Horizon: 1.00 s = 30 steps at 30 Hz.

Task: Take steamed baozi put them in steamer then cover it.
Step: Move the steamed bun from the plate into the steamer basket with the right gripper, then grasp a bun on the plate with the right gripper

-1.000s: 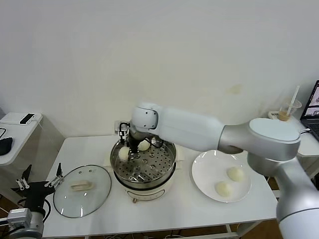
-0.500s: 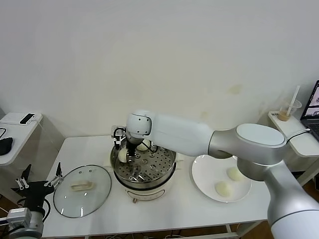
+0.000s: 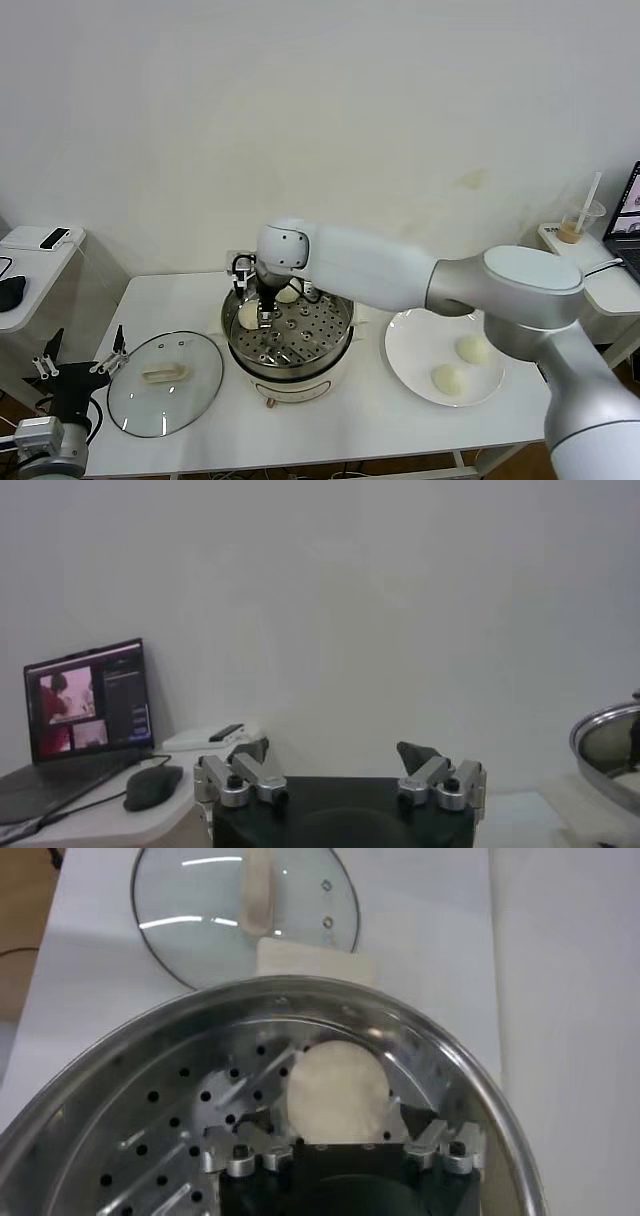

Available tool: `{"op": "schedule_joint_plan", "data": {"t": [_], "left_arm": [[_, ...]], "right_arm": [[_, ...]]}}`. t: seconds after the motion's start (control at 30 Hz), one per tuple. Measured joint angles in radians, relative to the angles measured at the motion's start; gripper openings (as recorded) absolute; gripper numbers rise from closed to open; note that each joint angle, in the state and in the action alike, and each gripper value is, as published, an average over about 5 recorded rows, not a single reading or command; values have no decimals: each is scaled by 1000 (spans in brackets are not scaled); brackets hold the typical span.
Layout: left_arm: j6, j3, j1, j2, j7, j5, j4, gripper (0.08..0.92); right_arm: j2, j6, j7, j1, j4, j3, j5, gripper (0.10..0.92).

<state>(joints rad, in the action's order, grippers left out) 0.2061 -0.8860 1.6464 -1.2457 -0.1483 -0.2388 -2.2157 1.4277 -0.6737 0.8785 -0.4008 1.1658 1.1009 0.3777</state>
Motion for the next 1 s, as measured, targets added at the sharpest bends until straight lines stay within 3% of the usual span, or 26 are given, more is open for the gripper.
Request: {"op": "schedule_joint_plan", "data": {"t": [0.53, 1.0], "left_arm": [[2, -6, 7, 17, 4, -12, 0, 823], [-13, 3, 0, 42, 0, -58, 24, 823]], "right_arm": [[-359, 193, 250, -128, 223, -50, -153, 823], [-767, 351, 340, 116, 409, -248, -388, 823]]}}
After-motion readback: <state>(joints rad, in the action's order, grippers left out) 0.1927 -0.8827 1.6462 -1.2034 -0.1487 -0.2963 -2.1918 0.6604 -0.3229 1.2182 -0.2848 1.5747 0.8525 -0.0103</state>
